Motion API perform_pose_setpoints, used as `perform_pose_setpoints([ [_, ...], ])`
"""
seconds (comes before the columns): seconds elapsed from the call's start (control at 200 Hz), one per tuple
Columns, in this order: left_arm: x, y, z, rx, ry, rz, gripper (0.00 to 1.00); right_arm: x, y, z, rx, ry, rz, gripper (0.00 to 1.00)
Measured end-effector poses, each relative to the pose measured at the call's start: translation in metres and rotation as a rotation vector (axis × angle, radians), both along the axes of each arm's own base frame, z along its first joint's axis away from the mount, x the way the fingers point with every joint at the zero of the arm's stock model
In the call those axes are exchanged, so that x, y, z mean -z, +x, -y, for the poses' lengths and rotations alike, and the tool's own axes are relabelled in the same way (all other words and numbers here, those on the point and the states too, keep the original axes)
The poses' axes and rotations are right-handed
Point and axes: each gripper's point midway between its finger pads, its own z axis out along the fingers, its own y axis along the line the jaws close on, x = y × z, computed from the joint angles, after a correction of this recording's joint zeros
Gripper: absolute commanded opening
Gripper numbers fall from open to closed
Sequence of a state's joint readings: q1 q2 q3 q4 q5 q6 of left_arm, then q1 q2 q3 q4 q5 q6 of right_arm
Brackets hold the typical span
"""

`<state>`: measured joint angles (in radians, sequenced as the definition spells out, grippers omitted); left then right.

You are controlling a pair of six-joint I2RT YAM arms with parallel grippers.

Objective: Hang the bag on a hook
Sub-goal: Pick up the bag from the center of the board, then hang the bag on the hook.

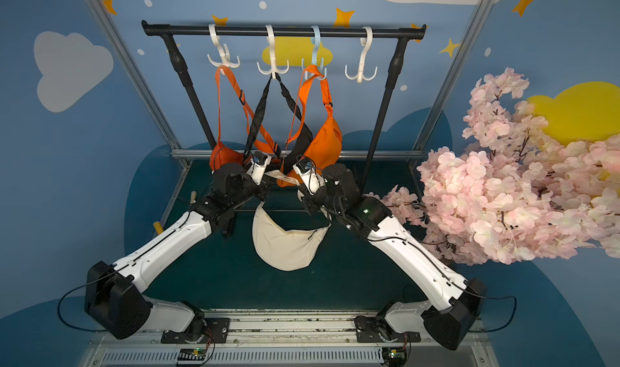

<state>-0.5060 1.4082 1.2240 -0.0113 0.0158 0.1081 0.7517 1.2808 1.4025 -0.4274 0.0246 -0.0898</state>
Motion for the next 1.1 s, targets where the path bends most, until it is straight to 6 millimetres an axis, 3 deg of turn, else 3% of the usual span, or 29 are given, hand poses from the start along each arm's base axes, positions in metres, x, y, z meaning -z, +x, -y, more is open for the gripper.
perform_pose_setpoints([
  [0.225, -0.070, -0.044, 0.057, 0.189, -0.059, 0.083, 0.04, -0.068, -0.004, 0.056, 0.178, 0.077, 0.159, 0.00],
  [0.406, -0.134, -0.064, 0.083, 0.291, -0.128, 0.169, 0.04, -0.123, 0.001, 0.087, 0.277, 0.131, 0.274, 0.00],
  [0.566, -0.174, -0.054, 0.107, 0.340, -0.163, 0.223, 0.04, -0.166, 0.008, 0.110, 0.351, 0.157, 0.365, 0.00],
  [0.896, -0.238, -0.007, 0.172, 0.438, -0.303, 0.292, 0.04, -0.253, 0.027, 0.159, 0.516, 0.185, 0.561, 0.00],
  [0.971, -0.240, -0.002, 0.182, 0.454, -0.337, 0.316, 0.04, -0.267, 0.031, 0.167, 0.532, 0.190, 0.594, 0.00],
  [1.101, -0.228, 0.005, 0.196, 0.474, -0.377, 0.287, 0.04, -0.276, 0.049, 0.171, 0.534, 0.186, 0.614, 0.00],
])
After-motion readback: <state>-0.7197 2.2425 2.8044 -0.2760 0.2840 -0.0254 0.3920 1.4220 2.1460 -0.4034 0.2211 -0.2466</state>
